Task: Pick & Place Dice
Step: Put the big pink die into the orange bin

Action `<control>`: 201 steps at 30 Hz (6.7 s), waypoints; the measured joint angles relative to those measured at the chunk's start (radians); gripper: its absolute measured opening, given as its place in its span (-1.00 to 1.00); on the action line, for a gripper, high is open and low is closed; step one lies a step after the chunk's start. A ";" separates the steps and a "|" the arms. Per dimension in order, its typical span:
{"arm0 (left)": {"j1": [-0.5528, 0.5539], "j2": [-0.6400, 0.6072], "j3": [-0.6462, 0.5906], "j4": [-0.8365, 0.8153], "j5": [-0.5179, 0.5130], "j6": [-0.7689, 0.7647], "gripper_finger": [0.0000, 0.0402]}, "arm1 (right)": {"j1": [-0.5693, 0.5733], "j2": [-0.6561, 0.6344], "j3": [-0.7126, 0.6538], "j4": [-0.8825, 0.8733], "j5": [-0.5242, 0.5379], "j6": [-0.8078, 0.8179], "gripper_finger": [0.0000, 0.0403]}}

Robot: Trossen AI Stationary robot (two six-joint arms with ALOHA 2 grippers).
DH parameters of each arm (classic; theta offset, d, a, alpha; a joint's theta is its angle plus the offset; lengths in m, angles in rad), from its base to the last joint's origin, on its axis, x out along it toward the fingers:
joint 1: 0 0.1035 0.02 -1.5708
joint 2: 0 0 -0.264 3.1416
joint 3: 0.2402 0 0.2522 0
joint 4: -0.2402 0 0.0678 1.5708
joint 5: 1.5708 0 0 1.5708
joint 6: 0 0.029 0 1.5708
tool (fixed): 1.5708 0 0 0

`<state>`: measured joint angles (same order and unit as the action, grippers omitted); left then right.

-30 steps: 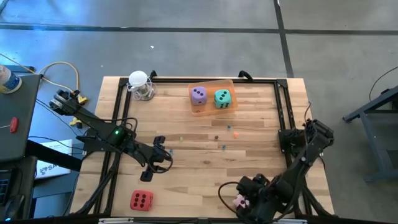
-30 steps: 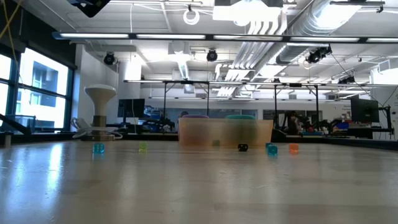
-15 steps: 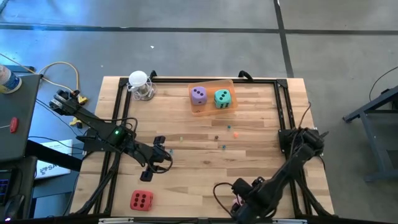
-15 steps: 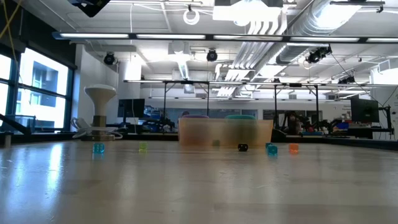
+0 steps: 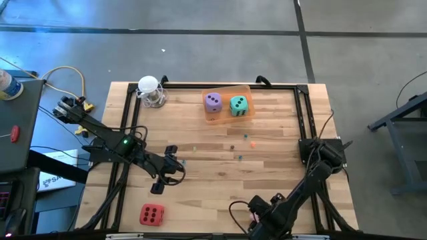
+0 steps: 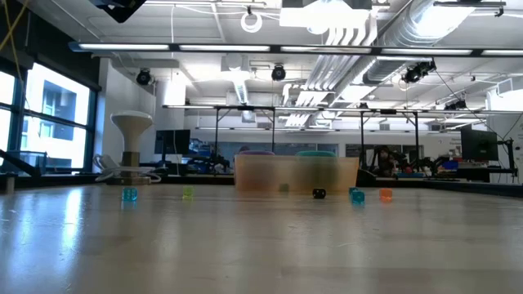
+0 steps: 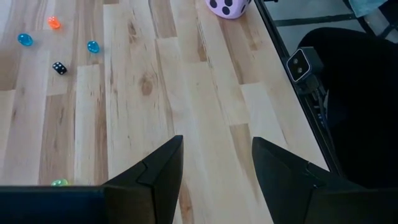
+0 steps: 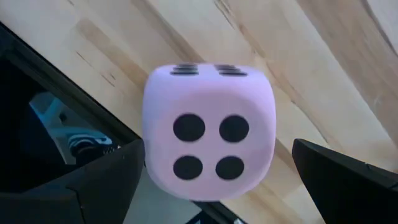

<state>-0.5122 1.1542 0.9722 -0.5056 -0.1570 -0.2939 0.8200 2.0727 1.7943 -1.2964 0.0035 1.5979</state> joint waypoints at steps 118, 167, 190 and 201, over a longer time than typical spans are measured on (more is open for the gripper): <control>0.002 0.026 0.000 0.018 0.001 0.008 -0.08 | -0.010 -0.220 -0.012 0.549 0.604 -0.802 0.98; 0.001 0.041 0.001 0.016 -0.002 0.011 -0.08 | 0.153 0.107 -0.012 0.739 0.124 -0.336 0.98; 0.001 0.041 0.000 0.015 -0.001 0.010 -0.08 | 0.032 0.106 -0.013 0.423 0.079 -0.496 0.98; 0.002 0.041 0.000 0.015 0.001 0.035 -0.08 | 0.065 0.027 -0.016 0.337 0.007 -0.469 0.98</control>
<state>-0.5106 1.1950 0.9722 -0.4908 -0.1558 -0.2592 0.8849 2.0996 1.7783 -0.9597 0.0107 1.1294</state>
